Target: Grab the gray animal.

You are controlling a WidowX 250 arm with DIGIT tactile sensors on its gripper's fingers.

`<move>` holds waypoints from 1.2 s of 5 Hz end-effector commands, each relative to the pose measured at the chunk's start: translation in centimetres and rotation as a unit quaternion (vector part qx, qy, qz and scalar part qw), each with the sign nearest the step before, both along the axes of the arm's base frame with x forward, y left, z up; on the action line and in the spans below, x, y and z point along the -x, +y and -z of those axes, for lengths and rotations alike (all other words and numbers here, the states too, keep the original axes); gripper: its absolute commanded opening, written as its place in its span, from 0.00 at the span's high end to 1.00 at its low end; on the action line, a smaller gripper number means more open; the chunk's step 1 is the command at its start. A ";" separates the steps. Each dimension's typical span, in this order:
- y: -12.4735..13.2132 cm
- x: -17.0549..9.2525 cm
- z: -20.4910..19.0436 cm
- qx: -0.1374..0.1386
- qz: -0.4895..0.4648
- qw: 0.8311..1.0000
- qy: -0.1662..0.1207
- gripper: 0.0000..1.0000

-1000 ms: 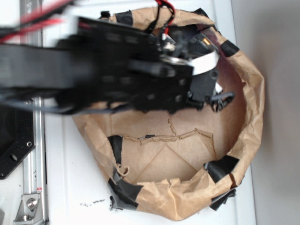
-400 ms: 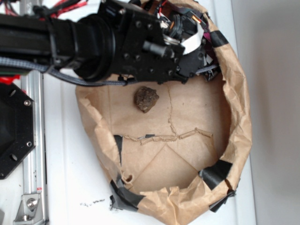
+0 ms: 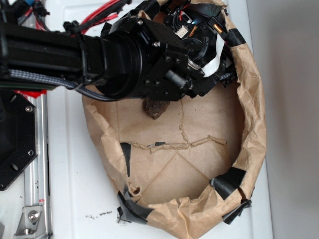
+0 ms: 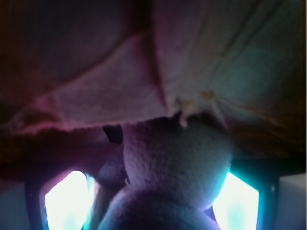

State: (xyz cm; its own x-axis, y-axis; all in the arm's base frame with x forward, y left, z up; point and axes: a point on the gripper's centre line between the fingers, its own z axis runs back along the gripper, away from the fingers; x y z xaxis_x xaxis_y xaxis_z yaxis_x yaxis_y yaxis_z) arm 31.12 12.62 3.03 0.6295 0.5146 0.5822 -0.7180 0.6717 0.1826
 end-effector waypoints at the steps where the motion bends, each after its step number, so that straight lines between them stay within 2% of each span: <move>1: -0.1 1.2 -1.5 0.022 0.023 1.000 -0.001 1.00; 2: -2.1 2.5 -4.5 0.034 0.065 0.997 -0.009 1.00; 3: -5.7 3.5 -8.1 0.058 0.156 0.986 0.006 1.00; 4: -10.6 4.3 -12.1 0.034 0.278 0.960 -0.002 1.00; 5: -12.2 3.1 -12.3 0.044 0.298 0.952 0.054 1.00; 6: -11.7 1.5 -10.5 0.038 0.277 0.958 0.071 1.00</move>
